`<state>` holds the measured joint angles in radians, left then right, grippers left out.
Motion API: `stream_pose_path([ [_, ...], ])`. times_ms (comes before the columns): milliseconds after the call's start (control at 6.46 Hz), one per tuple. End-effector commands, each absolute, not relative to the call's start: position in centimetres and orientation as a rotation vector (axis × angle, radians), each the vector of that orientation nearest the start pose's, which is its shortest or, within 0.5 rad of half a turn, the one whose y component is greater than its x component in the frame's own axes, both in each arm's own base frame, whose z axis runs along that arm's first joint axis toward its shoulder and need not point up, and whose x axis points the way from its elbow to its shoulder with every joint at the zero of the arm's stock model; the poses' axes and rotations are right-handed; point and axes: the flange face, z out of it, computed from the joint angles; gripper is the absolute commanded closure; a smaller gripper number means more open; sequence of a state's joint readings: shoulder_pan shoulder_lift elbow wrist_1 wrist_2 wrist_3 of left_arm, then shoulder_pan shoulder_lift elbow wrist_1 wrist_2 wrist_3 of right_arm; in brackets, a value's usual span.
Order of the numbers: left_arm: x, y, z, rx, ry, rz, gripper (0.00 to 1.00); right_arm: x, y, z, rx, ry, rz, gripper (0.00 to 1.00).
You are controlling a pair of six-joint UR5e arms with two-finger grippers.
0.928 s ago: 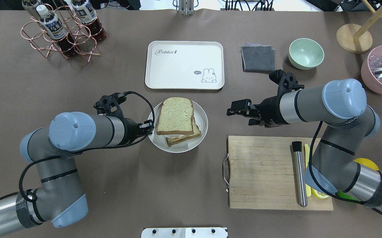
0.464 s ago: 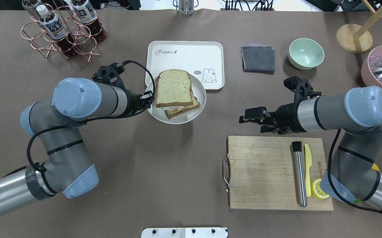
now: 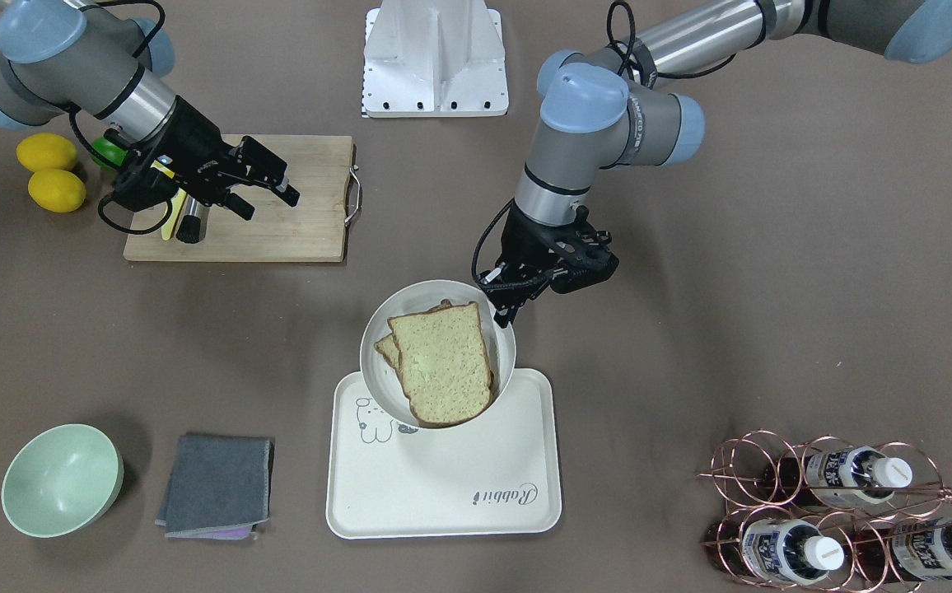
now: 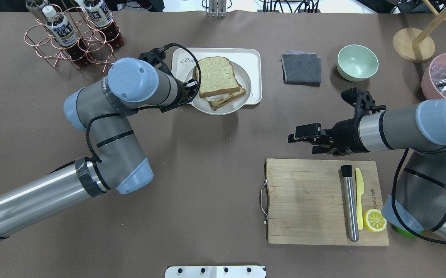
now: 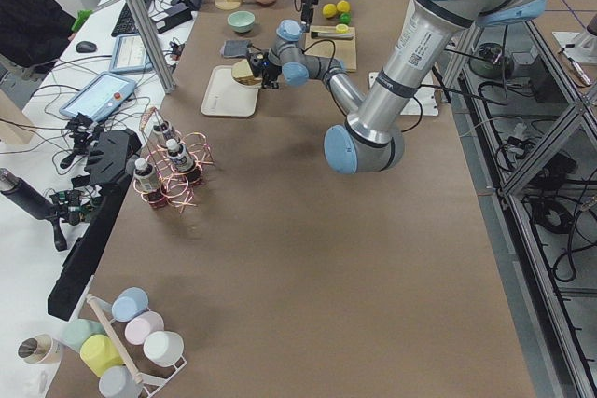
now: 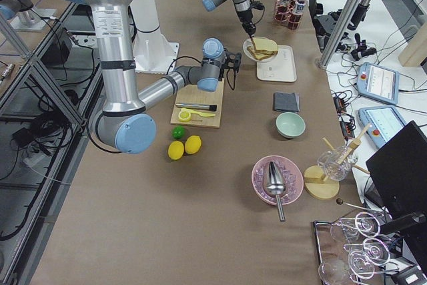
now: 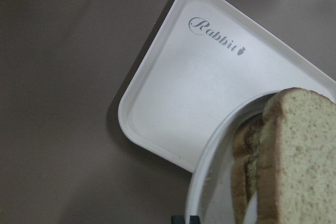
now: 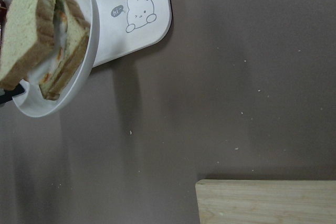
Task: Make sandwich and place on tray
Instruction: 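Carry the plate with the sandwich onto the white tray with the left gripper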
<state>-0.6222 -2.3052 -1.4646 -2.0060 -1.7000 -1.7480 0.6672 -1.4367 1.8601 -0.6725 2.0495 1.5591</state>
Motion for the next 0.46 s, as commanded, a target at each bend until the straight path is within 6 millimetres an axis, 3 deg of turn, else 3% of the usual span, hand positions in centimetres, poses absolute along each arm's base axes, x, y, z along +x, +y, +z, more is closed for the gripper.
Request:
stream_pose_path([
  [0,56.3,-56.9,23.3,0.123,1.074,-0.698,1.0,-35.4,-40.0,35.1,0.061,-1.346,0.24,0.01],
  [309,57.3,-59.6,24.9,0.151,1.041,-0.732,1.0,-35.4,-40.2,34.9,0.067,-1.349,0.243,0.01],
])
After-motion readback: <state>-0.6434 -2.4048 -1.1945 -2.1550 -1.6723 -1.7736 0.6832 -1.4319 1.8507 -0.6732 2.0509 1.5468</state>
